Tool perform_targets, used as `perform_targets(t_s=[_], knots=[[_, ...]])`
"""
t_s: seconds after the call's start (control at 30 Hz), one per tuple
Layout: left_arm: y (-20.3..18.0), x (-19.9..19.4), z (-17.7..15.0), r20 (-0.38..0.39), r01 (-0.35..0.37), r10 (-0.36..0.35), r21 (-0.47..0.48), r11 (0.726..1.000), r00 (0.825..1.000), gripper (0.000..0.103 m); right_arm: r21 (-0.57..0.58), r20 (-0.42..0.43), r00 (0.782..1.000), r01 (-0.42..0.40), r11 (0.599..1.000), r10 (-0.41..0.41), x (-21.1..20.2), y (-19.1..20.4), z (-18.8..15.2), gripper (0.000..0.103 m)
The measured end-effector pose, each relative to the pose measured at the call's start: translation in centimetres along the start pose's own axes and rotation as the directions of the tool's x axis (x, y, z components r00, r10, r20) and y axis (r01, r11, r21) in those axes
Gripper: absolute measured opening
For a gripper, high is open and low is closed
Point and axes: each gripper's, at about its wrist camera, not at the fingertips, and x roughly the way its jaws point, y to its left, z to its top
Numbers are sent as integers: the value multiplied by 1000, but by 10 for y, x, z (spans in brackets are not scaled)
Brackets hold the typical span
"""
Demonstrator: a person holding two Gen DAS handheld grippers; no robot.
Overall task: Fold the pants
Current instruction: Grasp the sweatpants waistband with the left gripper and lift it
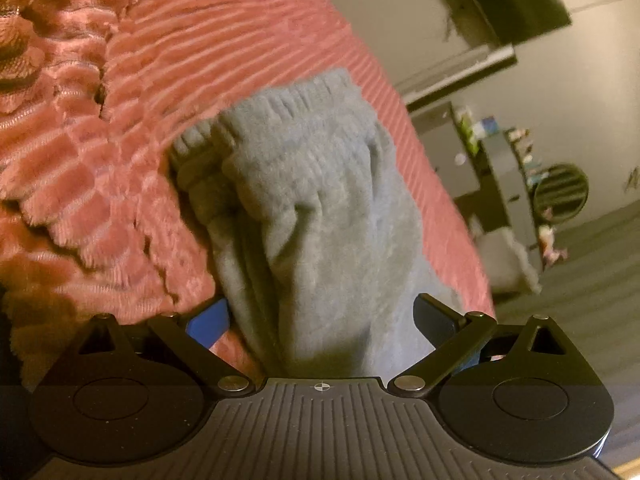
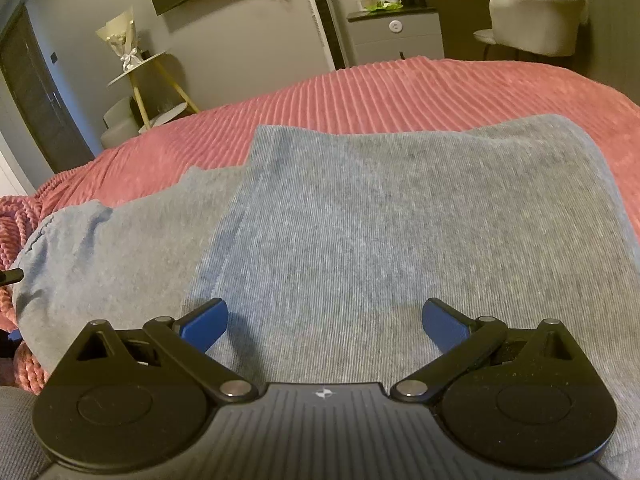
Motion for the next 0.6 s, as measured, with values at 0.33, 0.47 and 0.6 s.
perform_targets(t_s=[0.33, 0.47, 0.6], knots=[[10, 12, 10, 109, 87, -90, 38, 996, 990, 97, 12, 7, 1000, -4, 1000, 4, 1, -1, 1, 103], [14, 19, 17, 129, 90, -87, -19, 996, 988, 101, 54, 28, 999, -30, 998, 28, 1, -8, 0, 103], [10, 20, 18, 151, 95, -95, 5, 995, 984, 101, 113, 67, 996, -64, 992, 56, -1, -17, -2, 103]])
